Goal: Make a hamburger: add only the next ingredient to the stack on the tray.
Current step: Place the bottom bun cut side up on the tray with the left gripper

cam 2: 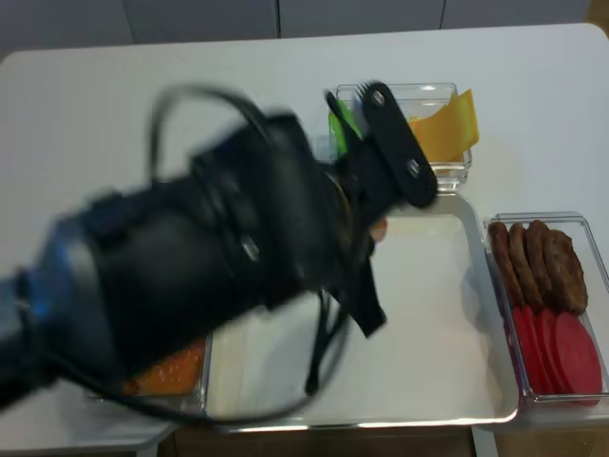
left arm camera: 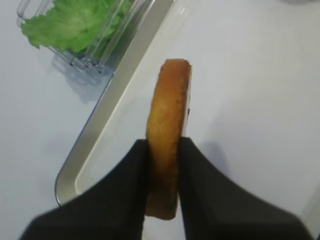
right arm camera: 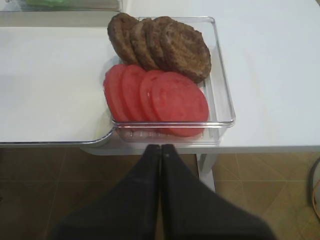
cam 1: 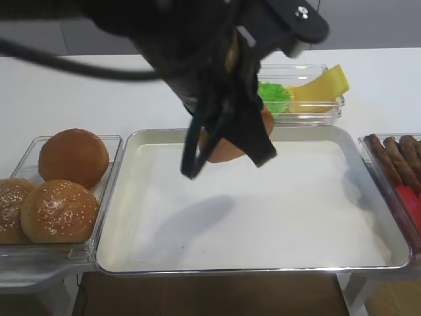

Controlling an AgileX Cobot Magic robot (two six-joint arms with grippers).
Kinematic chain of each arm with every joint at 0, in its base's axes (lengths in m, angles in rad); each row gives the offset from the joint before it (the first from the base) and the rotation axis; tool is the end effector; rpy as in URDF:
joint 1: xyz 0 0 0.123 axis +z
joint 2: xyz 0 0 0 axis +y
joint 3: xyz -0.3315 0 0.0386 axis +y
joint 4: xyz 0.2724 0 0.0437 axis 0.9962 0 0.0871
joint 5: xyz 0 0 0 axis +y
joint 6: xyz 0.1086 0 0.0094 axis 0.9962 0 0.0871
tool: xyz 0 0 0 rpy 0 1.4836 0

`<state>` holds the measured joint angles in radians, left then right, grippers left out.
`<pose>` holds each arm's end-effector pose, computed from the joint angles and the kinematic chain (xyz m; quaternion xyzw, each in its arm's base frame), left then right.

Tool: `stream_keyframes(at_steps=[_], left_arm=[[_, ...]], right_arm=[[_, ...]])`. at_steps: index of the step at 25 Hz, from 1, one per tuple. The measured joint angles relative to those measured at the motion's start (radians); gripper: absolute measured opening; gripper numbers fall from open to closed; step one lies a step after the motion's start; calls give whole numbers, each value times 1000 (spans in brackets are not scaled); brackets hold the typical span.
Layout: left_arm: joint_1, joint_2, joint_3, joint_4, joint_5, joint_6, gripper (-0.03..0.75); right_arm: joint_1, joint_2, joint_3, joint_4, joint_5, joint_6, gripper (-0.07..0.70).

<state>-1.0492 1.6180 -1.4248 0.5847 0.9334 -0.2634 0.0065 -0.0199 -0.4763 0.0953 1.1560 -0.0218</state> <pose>0.2346 -0.3111 0.3634 0.4505 0.8135 0.0593 0.3631 -0.0222 0.0094 0.2643 -0.0164 0.8769 0.0438 0.4784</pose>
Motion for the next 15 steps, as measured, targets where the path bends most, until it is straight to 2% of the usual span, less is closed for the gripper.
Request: stream_keyframes(at_steps=[2,6,11,15], left_arm=[[-49,29,0,107,0,-84,130],[-127,97,0,232,28,-166,130],[-176,172,0,359,103,-252,130],[-194,208,-1,412,122,-275,127]], right_arm=[[0,0,0,0,0,0,-49],[0,0,0,0,0,0,-49],[0,0,0,0,0,0,-49],[0,0,0,0,0,0,-49]])
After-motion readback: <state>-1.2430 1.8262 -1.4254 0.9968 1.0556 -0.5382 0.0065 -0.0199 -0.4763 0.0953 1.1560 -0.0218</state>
